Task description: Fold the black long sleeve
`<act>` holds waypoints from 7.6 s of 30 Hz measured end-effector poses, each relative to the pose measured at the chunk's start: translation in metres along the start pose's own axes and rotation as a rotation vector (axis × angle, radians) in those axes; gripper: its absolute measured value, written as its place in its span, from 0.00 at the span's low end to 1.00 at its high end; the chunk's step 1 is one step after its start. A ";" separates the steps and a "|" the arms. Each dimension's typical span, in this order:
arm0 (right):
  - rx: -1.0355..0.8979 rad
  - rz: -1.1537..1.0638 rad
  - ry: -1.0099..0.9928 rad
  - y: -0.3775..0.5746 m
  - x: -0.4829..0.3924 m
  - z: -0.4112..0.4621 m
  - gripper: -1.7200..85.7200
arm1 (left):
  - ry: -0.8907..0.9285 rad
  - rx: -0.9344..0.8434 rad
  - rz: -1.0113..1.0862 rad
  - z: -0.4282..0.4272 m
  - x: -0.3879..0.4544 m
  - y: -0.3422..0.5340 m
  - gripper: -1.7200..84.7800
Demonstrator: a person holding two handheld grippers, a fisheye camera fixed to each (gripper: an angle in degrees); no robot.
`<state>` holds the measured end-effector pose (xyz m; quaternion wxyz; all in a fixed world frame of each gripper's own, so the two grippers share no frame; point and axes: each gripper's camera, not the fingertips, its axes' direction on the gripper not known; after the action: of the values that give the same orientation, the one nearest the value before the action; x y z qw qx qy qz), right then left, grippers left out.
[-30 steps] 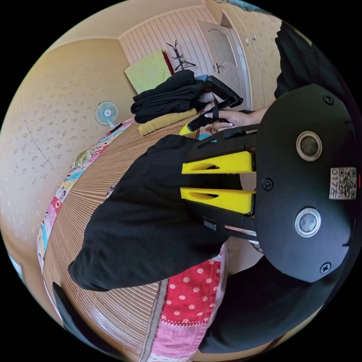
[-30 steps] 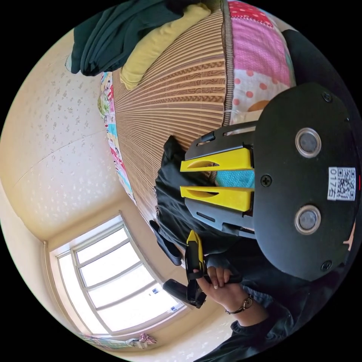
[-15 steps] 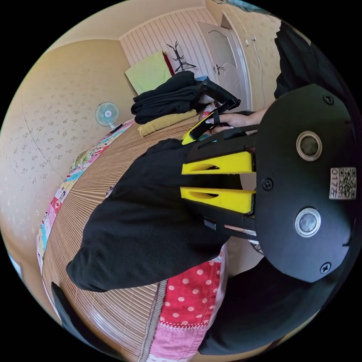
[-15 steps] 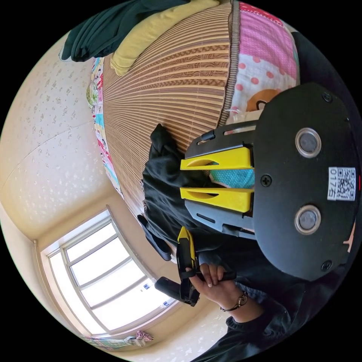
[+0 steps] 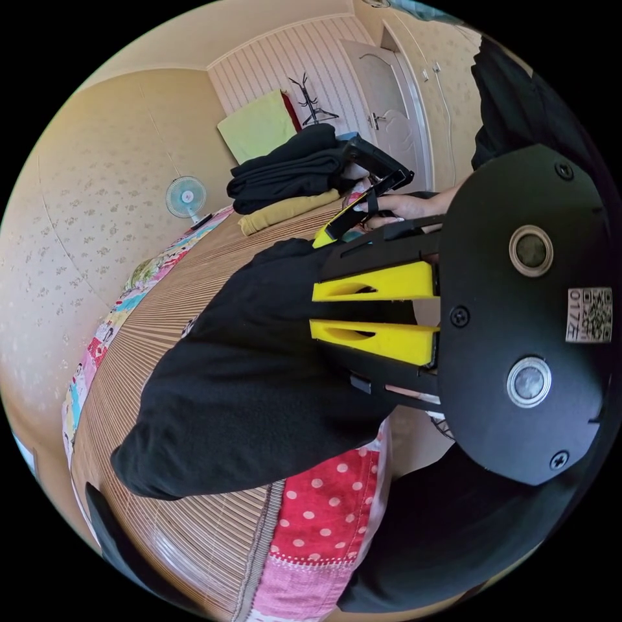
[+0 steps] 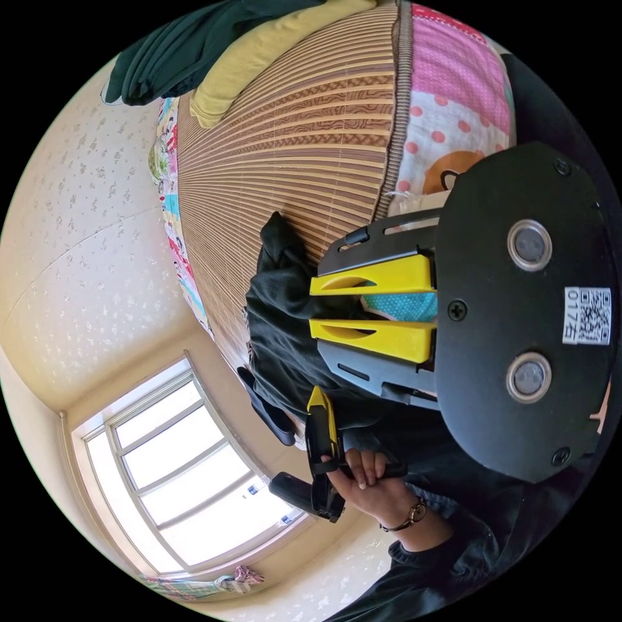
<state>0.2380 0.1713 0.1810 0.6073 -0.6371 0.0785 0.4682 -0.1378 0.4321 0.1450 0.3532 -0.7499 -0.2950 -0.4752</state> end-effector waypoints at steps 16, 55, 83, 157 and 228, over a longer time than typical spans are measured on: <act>0.028 0.114 -0.118 -0.028 0.027 -0.016 0.08 | 0.038 0.018 -0.029 0.028 0.015 -0.023 0.08; -0.126 -0.272 -0.401 0.069 -0.119 0.025 0.03 | -0.005 0.067 0.085 0.049 0.159 -0.083 0.16; 0.103 -0.166 -0.543 0.067 -0.209 -0.020 0.04 | 1.547 0.417 1.023 -0.271 0.255 -0.191 0.01; -0.381 0.111 0.339 -0.471 -0.246 0.381 0.05 | -0.039 -0.025 -0.057 -0.119 0.292 -0.832 0.06; -0.790 0.431 0.273 0.007 -0.162 0.265 0.05 | -0.561 -0.089 0.075 -0.138 -0.019 -0.545 0.12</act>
<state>0.0115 0.3185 0.3349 0.1911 -0.8444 0.1040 0.4894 -0.6389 0.6327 0.3043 0.2418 -0.8773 -0.3319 -0.2485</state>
